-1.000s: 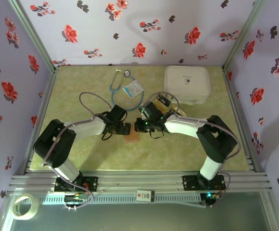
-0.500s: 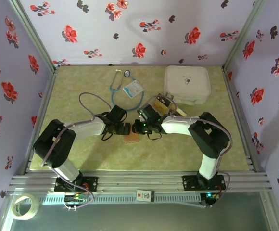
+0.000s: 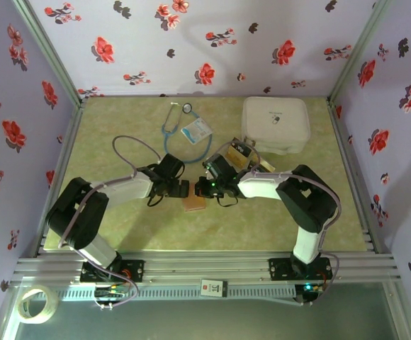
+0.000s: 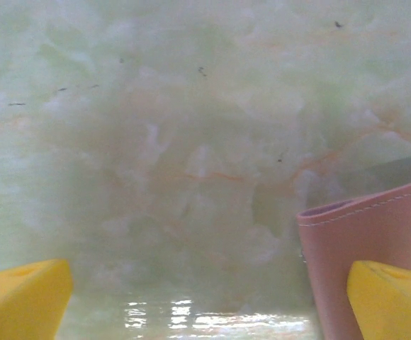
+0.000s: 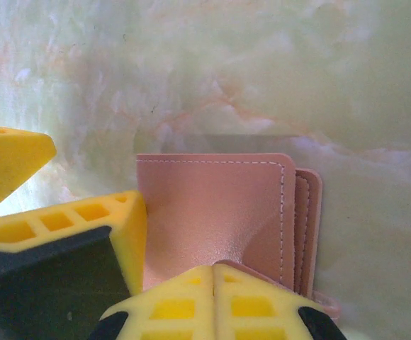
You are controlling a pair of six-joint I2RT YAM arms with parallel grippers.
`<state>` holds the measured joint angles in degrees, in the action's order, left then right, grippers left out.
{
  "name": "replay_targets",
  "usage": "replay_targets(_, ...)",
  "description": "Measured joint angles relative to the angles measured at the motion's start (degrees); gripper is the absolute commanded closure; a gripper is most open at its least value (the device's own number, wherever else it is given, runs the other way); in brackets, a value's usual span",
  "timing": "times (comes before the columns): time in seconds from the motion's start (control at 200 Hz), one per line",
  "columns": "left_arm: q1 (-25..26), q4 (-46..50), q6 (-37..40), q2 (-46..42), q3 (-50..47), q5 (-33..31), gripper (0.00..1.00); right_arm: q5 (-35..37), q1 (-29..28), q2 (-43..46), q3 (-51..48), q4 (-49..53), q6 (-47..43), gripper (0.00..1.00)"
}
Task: Put the credit cards into the card holder
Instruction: Close the button on the card holder.
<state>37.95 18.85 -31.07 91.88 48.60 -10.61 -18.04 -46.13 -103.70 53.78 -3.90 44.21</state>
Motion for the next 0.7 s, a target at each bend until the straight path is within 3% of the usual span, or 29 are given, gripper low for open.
replay_targets(0.7,-0.1,-2.3,1.9,0.0,-1.2,0.0,0.0,0.0,0.0,0.0,0.2,0.3,0.0,1.0)
